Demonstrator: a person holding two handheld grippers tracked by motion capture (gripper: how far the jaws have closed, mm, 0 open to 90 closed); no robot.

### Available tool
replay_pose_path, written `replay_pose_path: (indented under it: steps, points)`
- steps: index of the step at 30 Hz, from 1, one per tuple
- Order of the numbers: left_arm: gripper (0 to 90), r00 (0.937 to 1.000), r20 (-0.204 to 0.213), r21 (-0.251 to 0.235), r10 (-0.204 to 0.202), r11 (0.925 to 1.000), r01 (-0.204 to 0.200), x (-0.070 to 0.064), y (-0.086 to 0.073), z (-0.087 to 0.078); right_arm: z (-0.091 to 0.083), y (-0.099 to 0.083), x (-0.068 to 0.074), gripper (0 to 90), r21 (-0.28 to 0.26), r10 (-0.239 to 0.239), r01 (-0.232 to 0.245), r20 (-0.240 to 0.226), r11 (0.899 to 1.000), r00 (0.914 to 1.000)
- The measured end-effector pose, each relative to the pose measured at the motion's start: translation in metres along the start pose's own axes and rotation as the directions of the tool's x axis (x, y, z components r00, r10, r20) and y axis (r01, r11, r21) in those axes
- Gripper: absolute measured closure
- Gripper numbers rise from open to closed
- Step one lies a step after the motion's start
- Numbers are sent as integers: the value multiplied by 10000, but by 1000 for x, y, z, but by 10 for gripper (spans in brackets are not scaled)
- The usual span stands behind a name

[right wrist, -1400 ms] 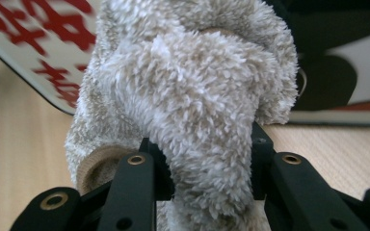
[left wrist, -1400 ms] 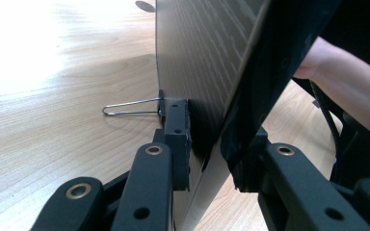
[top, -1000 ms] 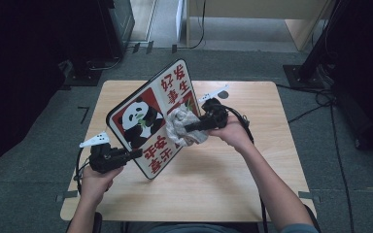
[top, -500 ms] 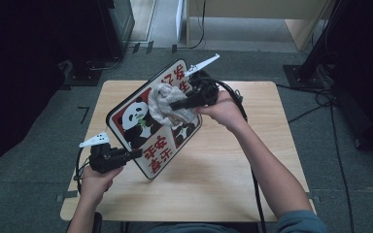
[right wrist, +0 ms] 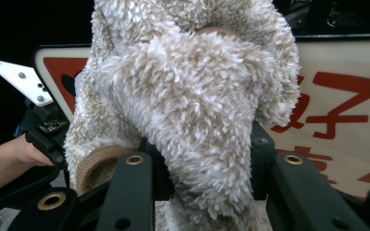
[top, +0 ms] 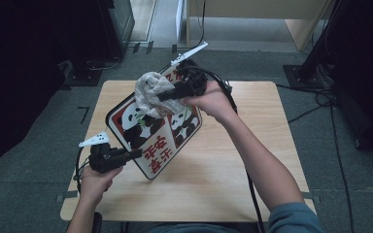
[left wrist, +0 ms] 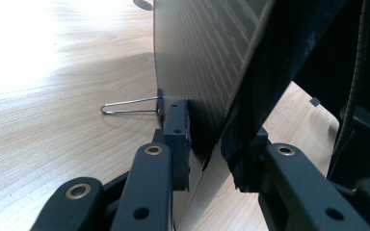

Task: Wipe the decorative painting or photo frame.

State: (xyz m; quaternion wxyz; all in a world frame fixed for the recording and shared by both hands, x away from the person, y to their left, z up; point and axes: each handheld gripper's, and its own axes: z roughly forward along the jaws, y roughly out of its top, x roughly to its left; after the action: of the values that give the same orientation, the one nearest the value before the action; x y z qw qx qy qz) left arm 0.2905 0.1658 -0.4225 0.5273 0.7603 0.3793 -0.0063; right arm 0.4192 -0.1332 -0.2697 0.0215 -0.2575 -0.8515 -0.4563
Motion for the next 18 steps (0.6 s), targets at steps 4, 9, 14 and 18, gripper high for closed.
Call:
replay_pose_path:
  steps: [4, 9, 14, 18]
  points:
    - [727, 10000, 21, 3, -45, 10000, 45, 0, 0, 0, 2, -4, -1, 652, 148, 8, -8, 33, 9999, 10000]
    - [727, 10000, 20, 8, -15, 10000, 15, 0, 0, 0, 7, -15, -5, 652, 350, 33, -33, 26, 9994, 10000]
    - [727, 10000, 35, -6, -42, 10000, 42, 0, 0, 0, 11, -23, -7, 650, 446, 88, -87, -15, 9990, 10000]
    - [724, 10000, 44, -37, -84, 10000, 84, 0, 0, 0, 15, -31, -10, 647, 503, 190, -186, -93, 9986, 9998]
